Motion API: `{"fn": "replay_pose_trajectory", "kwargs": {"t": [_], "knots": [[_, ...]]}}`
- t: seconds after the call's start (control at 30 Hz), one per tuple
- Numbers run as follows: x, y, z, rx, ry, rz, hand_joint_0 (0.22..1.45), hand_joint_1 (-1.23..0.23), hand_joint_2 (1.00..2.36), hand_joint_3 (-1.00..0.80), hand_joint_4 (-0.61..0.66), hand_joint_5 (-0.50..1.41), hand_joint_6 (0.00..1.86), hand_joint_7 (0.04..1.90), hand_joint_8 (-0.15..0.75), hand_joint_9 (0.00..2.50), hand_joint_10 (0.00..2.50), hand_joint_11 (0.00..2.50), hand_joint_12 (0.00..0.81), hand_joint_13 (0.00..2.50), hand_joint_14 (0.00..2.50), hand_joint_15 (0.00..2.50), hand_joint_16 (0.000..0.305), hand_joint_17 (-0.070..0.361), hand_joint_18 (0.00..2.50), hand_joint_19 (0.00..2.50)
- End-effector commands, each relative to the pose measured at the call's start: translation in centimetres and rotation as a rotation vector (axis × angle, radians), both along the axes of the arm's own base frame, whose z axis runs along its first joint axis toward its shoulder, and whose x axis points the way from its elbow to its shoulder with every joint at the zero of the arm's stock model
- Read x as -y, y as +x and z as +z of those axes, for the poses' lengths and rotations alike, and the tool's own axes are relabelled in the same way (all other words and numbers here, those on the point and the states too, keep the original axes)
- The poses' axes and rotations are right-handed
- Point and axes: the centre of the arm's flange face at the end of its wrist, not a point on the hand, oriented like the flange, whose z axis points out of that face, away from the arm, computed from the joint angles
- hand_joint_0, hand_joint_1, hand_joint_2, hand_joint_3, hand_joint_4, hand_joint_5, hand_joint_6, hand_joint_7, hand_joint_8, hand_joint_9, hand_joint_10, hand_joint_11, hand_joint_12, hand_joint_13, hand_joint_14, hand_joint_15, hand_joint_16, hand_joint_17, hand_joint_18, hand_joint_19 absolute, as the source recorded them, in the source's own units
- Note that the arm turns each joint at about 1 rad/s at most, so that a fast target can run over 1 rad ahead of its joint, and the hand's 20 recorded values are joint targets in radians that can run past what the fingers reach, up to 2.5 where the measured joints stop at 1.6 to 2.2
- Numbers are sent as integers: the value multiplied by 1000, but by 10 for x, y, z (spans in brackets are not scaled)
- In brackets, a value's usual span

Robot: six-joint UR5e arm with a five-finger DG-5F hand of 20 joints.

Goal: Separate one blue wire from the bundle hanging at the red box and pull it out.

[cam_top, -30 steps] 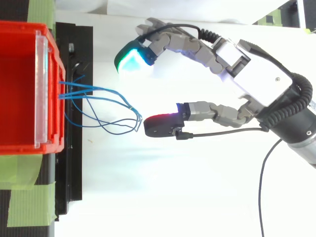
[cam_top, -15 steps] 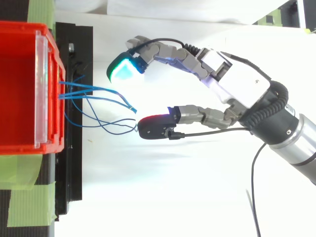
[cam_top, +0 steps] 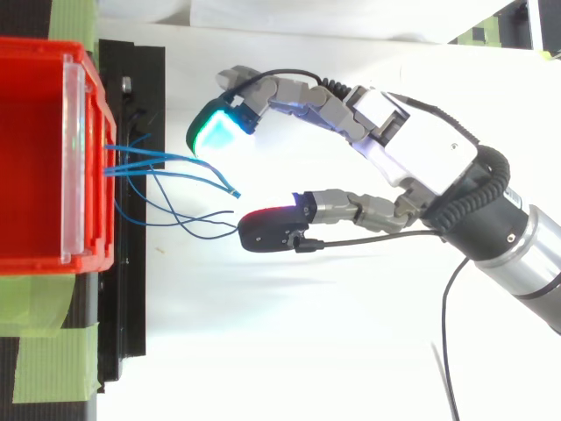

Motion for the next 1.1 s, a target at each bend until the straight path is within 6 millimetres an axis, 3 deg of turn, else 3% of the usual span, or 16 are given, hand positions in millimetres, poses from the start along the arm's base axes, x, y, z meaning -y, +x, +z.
{"fn": "replay_pose_trajectory", "kwargs": {"t": [0.0, 0.5, 1.07], "knots": [[-2, 3, 3, 4, -2, 2, 560, -748, 1000, -500, 218, -184, 502, 1105, 234, 331, 0, 0, 322, 247, 2, 79, 57, 127, 169, 114], [-27, 9, 9, -17, -41, 34, 563, -780, 1000, -500, 212, -183, 502, 1146, 234, 334, 0, 0, 321, 262, 3, 90, 56, 127, 183, 123], [-26, 6, 6, -25, -8, 41, 618, -716, 1000, -500, 189, -165, 522, 1270, 231, 419, 0, 3, 312, 353, 4, 125, 52, 117, 306, 170]]}}
